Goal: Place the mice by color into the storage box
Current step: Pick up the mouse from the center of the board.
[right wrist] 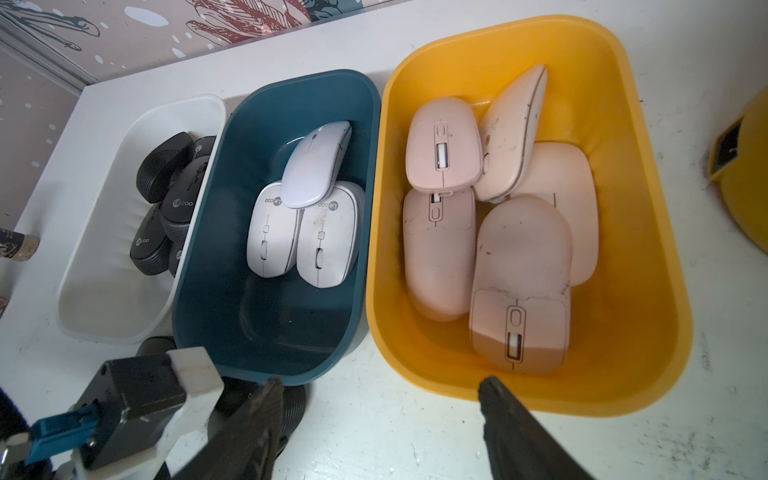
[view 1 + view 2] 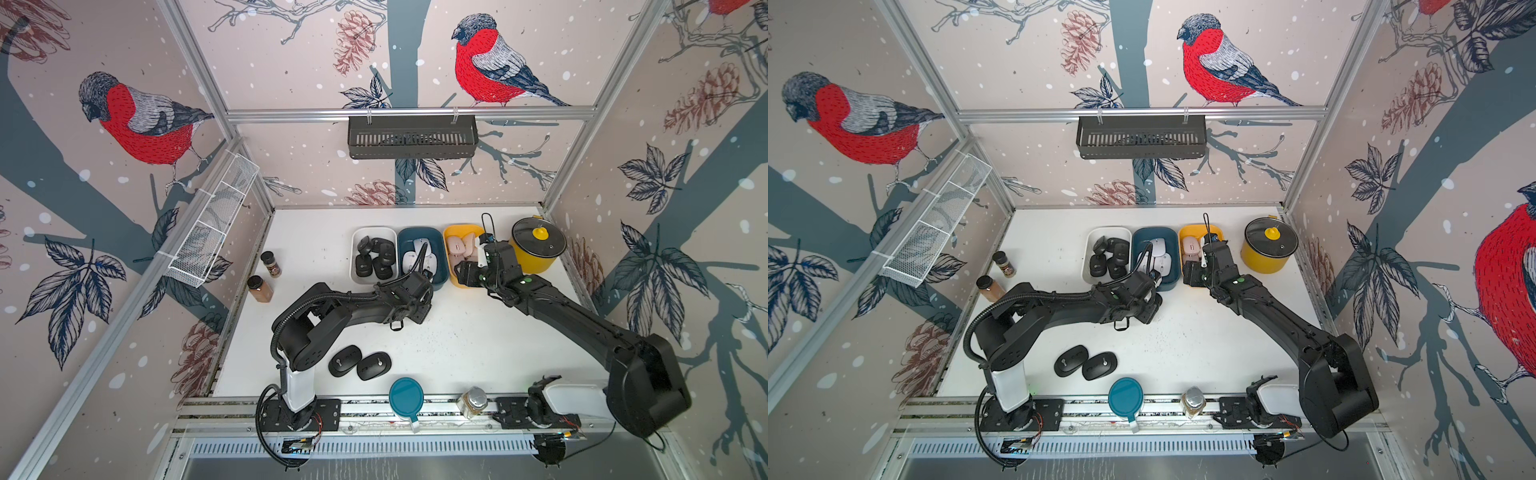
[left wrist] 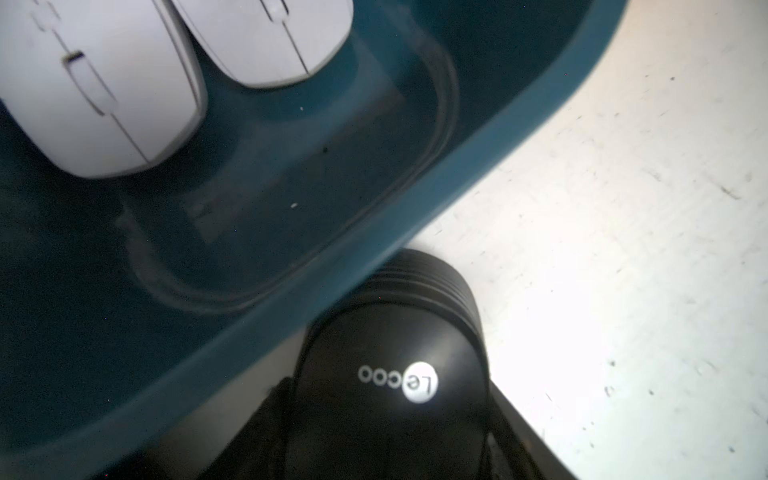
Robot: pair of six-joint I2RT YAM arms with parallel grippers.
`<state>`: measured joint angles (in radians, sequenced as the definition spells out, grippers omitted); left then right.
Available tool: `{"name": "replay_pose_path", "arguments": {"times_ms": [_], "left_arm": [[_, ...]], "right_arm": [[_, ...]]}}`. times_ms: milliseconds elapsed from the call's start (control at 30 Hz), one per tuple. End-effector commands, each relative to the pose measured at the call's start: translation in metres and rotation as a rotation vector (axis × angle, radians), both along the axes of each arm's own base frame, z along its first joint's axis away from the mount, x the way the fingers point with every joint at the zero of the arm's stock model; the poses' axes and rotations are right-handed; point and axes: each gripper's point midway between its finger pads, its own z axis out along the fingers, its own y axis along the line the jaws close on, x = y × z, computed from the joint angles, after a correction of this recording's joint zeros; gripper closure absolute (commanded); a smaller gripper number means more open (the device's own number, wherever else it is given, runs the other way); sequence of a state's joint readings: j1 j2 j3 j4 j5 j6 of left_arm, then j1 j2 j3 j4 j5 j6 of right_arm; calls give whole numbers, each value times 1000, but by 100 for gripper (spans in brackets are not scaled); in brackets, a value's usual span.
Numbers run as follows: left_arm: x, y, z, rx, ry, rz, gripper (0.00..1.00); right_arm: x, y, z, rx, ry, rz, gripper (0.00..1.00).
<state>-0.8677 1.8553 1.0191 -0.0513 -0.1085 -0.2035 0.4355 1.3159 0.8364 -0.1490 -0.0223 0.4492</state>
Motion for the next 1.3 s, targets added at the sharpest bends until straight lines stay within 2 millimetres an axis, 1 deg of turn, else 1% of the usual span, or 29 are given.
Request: {"name": "replay_pose_path", "arguments": {"times_ms": [0, 67, 200, 400, 633, 767, 967, 1000, 1100, 1133, 1167, 1267], "left_arm": [[1, 4, 7, 5, -31, 10, 45], [-4, 9, 6, 7, -26, 17, 48], [-9, 14, 14, 0, -41, 31, 49], [-12, 13, 40, -67, -67, 47, 51], [-15, 15, 56, -101, -84, 54, 51], [-16, 18, 69, -121, -99, 72, 51], [-11, 29, 104, -147, -163, 133, 51], [-9, 31, 110, -148, -175, 148, 51], [-1, 38, 131, -134, -216, 199, 51], [0, 44, 130, -109, -221, 219, 51], [7, 43, 145, -117, -250, 238, 51], [15, 47, 160, -96, -283, 278, 51]], "right_arm": [[0, -1, -1, 0, -2, -9, 25], [-1, -1, -1, 1, -3, -11, 25], [-2, -2, 2, 6, -5, -13, 25], [-4, -3, 4, 7, -6, -16, 25], [-6, -4, 5, 7, -8, -14, 25], [-7, -4, 8, 6, -12, -17, 25], [-7, -7, 11, -2, -17, -27, 25], [-8, -8, 19, 7, -37, -29, 25], [-8, -8, 23, 12, -48, -30, 25], [-8, -9, 24, 11, -52, -32, 25], [-8, -9, 23, 9, -52, -31, 25], [-8, -8, 21, 6, -48, -30, 25]]}}
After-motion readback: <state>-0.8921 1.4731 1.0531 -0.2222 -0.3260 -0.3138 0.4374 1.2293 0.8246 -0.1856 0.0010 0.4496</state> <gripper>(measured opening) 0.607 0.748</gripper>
